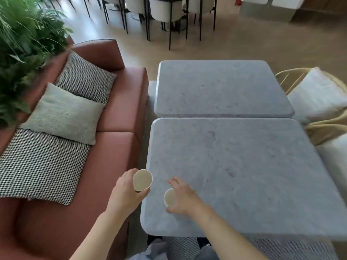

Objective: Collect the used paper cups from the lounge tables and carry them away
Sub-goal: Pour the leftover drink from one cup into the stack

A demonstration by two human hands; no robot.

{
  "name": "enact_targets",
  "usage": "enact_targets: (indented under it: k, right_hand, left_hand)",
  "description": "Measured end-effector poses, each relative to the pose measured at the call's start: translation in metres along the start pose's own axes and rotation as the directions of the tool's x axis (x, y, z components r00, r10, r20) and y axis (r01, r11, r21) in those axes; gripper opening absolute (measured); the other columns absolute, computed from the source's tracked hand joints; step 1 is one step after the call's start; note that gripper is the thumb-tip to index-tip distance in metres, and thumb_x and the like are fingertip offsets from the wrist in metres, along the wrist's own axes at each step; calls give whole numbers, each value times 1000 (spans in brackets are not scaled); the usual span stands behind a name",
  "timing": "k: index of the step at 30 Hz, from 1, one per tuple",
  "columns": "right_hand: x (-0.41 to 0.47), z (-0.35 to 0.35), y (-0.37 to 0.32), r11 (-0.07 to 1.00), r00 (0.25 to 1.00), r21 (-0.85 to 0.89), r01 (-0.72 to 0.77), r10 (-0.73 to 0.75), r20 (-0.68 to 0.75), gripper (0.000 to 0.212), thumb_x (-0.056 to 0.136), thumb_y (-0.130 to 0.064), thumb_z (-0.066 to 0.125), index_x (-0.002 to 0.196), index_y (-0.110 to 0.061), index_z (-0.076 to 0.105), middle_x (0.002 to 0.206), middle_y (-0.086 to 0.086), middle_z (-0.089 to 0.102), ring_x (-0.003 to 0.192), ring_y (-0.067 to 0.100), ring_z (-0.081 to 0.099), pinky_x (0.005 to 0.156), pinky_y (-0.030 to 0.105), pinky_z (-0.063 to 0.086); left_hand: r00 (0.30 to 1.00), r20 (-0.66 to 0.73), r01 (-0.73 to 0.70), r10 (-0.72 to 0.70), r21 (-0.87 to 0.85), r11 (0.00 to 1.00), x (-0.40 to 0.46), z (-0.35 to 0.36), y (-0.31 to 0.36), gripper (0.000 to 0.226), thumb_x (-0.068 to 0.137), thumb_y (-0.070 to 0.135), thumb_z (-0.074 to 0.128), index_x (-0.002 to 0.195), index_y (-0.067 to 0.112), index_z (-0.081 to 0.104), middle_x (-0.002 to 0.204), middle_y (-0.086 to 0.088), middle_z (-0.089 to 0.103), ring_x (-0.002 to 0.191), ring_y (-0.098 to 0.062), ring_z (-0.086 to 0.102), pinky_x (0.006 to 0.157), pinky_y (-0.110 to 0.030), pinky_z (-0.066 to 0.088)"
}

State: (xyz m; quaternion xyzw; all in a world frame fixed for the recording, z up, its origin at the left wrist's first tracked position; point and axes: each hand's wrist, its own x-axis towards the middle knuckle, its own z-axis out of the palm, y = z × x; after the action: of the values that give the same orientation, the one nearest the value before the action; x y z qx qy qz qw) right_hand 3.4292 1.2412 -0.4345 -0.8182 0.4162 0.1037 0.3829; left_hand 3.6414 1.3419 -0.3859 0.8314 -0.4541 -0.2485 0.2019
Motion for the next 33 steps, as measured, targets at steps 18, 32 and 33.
enact_targets:
  k: [18,32,33]
  right_hand:
    - [-36,-20,102,993,980,77,-94,106,-171,78,81,-17,72,154,-25,44,149,-3,48,136,27,49,103,38,50]
    - [-109,-82,236,978,943,124,-166,195,-270,83,77,-17,73,155,-25,45,147,-6,50,138,20,49,105,27,44]
    - [-114,-82,246,979,945,118,-165,192,-266,83,77,-16,73,155,-25,45,147,-5,50,138,20,49,106,28,43]
  left_hand:
    - [995,101,10,-6,-40,999,8,69,51,71,76,65,86,132,36,53,120,15,59,109,-14,60,92,-38,55]
    - [977,197,-66,75,-51,996,16,201,149,74,74,61,88,133,34,53,124,8,61,110,-18,58,86,-39,54]
    - [974,212,-75,84,-52,996,14,212,155,75,75,57,89,135,29,54,126,5,61,113,-21,59,91,-41,53]
